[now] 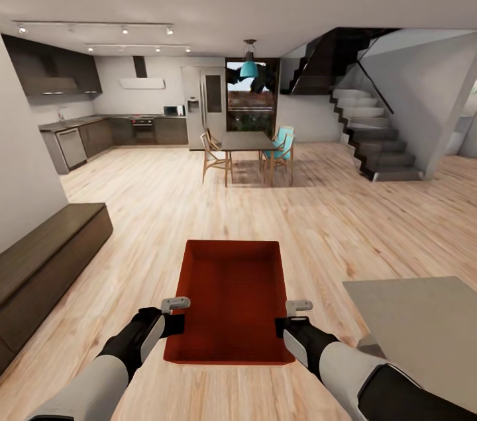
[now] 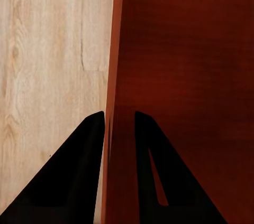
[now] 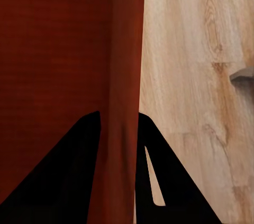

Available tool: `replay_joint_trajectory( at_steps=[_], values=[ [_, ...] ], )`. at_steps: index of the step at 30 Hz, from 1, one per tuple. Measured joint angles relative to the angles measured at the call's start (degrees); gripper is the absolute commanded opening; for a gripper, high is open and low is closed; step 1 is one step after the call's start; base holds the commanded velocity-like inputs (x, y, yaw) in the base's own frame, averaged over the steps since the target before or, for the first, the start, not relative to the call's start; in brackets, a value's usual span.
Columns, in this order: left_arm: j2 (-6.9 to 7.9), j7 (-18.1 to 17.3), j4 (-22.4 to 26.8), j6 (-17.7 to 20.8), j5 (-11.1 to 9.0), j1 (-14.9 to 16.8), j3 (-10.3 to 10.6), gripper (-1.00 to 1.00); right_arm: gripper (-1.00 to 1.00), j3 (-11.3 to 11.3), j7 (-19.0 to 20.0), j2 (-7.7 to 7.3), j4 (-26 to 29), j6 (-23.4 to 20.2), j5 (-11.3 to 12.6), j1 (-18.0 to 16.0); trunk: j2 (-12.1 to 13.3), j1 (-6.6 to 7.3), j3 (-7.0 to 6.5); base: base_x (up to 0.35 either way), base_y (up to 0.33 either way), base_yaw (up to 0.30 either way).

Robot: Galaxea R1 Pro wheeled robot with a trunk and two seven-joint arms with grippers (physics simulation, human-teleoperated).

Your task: Move the two storage containers from the living room to the garage. In the garage, place one container on the floor and stack the other container on top of it (either order is fine).

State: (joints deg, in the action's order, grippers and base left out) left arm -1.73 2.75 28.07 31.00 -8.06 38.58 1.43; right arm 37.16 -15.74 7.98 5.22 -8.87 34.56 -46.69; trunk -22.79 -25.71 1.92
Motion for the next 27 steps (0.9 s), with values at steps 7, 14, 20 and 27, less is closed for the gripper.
replay_joint_trajectory(
  at_steps=[7,14,20,27],
  values=[
    [0.01,0.0,0.0,0.0,0.0,0.0,0.0,-1.0,-1.0,0.0,0.0,0.0,0.0,0.0,0.0,0.0,0.0,0.0,0.0,0.323,0.0,0.0],
    [-0.01,0.0,-0.1,0.0,0.0,0.0,0.0,-1.0,-1.0,0.1,0.0,0.0,0.0,0.0,0.1,0.0,0.0,0.0,0.0,0.323,0.0,0.0],
    [0.05,-0.1,-0.1,0.0,0.1,0.0,0.0,-1.0,-1.0,0.1,-0.1,0.06,0.0,0.0,0.2,0.0,0.0,0.0,0.0,0.323,0.0,0.0],
    [0.05,-0.1,-0.1,0.0,0.1,0.0,0.0,-1.0,-1.0,0.1,-0.1,0.06,0.0,0.0,0.1,0.0,0.0,0.0,0.0,0.323,0.0,0.0]
  ],
)
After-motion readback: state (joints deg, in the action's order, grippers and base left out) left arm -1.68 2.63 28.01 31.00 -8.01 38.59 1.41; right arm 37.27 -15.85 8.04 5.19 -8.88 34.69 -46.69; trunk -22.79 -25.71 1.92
